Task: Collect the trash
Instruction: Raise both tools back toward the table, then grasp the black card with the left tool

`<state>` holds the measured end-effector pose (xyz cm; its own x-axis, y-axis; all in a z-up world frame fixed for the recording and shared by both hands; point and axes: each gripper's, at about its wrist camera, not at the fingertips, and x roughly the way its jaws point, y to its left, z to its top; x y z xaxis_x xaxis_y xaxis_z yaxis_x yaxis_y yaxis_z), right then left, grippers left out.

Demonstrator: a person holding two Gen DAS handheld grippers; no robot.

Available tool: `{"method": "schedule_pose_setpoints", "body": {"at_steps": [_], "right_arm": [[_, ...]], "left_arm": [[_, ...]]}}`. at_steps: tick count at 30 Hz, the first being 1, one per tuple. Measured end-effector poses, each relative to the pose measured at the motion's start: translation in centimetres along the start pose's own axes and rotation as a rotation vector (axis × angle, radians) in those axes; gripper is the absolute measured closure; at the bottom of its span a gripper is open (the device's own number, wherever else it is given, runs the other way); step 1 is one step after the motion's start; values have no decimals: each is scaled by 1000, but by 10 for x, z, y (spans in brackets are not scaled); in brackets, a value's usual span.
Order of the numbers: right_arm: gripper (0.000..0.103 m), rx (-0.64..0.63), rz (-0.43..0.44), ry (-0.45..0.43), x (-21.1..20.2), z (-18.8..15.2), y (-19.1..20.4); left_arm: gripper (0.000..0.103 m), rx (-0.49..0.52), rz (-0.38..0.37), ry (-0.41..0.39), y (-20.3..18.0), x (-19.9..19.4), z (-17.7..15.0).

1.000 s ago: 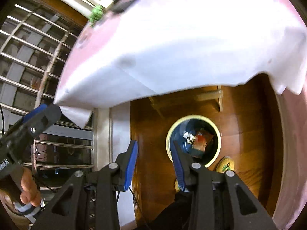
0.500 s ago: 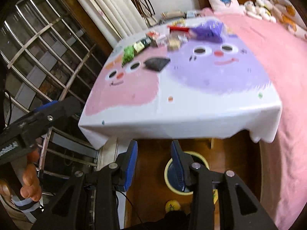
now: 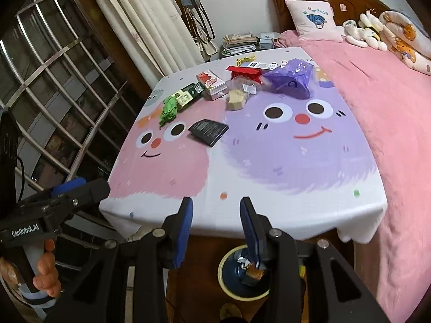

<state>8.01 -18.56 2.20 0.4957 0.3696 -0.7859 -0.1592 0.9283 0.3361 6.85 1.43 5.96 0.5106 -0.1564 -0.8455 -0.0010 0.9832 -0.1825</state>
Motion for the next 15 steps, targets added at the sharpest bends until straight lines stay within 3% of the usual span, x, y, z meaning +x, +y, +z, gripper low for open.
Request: {"method": "schedule_pose_setpoints", "body": {"at_steps": [5, 15], "right_arm": [[67, -49, 28, 25, 38, 48, -23], [66, -204, 107, 132, 111, 134, -69]], "left_arm": [[8, -77, 43, 26, 1, 38, 32], [8, -314, 132, 162, -14, 140, 93]]}}
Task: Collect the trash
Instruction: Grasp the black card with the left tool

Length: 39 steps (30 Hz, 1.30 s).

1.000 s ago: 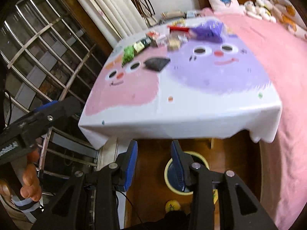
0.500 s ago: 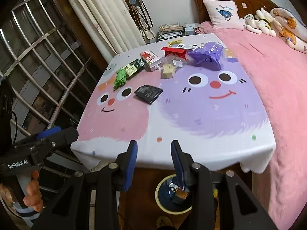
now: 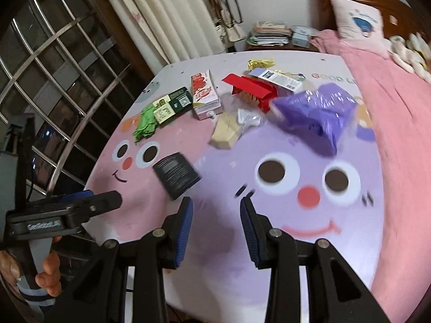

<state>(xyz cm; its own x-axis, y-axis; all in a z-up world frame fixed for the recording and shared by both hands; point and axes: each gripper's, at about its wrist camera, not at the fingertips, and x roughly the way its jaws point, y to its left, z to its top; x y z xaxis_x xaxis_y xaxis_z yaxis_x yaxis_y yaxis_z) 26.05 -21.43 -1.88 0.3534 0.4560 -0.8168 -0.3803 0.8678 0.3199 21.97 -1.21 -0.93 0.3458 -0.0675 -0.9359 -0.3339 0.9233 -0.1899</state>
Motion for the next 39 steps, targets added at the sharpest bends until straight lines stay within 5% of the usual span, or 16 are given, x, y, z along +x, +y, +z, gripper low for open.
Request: {"method": "schedule_pose_setpoints", "body": {"at_steps": [14, 21, 27, 31, 34, 39], "right_arm": [[64, -100, 93, 67, 55, 52, -52], [64, -119, 119, 73, 67, 66, -56], [64, -142, 113, 70, 76, 77, -54], [57, -171, 93, 66, 84, 83, -45], [48, -210, 63, 47, 89, 88, -36], [47, -292, -26, 17, 101, 95, -19]], "left_arm": [[1, -280, 159, 132, -21, 99, 43], [1, -345, 266, 158, -28, 125, 51], [1, -390, 273, 182, -26, 135, 49], [15, -386, 253, 166, -20, 128, 45], [37, -355, 252, 143, -23, 120, 45], [39, -357, 234, 138, -19, 114, 42]]}}
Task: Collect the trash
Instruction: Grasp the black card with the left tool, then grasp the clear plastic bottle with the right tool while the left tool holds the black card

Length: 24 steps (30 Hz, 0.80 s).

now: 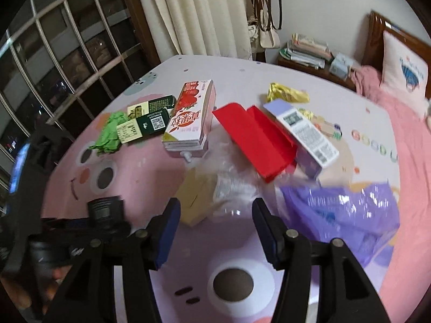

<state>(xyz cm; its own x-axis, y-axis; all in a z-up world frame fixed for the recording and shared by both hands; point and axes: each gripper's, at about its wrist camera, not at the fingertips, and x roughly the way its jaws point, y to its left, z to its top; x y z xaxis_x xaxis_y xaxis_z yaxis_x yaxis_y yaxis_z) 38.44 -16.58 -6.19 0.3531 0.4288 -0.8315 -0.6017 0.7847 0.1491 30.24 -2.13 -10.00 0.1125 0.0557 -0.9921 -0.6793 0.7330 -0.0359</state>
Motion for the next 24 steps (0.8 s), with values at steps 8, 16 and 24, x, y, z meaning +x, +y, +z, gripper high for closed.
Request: {"method": "schedule_pose_setpoints", "body": {"at_steps": [8, 16, 24], "right_arm": [[46, -77, -142, 10, 27, 15, 16], [57, -69, -229, 22, 38, 21, 12], [58, -20, -208, -8, 11, 14, 5]], "left_arm": [[39, -10, -20, -38, 12, 0, 7], [39, 18, -35, -87, 12, -14, 1], [39, 84, -70, -146, 16, -37, -2]]}}
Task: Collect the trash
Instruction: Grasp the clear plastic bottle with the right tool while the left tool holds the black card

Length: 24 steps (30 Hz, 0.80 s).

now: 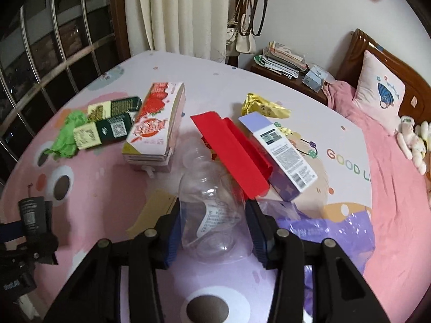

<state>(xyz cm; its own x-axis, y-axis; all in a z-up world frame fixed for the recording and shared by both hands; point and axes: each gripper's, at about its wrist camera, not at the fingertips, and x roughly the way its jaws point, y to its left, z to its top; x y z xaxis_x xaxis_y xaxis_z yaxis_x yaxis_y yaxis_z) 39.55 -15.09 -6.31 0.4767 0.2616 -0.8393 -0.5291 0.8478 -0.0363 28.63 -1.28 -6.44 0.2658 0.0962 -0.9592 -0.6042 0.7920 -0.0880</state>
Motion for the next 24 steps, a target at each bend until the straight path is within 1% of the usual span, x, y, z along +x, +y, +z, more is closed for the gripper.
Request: {"method": "schedule_pose_setpoints", "body": {"at_steps": [3, 5, 10, 17, 21, 24], "right_arm": [[58, 33, 40, -16, -17, -2, -3], [58, 68, 90, -23, -31, -5, -5], [58, 141, 166, -41, -72, -22, -2], [59, 208, 188, -48, -123, -63, 24], [59, 269, 177, -61, -153, -96, 48], [59, 348, 173, -61, -171, -125, 69]], "left_arm": [[39, 33, -18, -22, 2, -13, 0], [39, 59, -31, -38, 2, -21, 0], [39, 132, -88, -72, 13, -47, -9], [39, 259, -199, -102, 41, -91, -34], [39, 360, -246, -111, 66, -114, -56], [39, 432, -260, -113, 86, -127, -73]]}}
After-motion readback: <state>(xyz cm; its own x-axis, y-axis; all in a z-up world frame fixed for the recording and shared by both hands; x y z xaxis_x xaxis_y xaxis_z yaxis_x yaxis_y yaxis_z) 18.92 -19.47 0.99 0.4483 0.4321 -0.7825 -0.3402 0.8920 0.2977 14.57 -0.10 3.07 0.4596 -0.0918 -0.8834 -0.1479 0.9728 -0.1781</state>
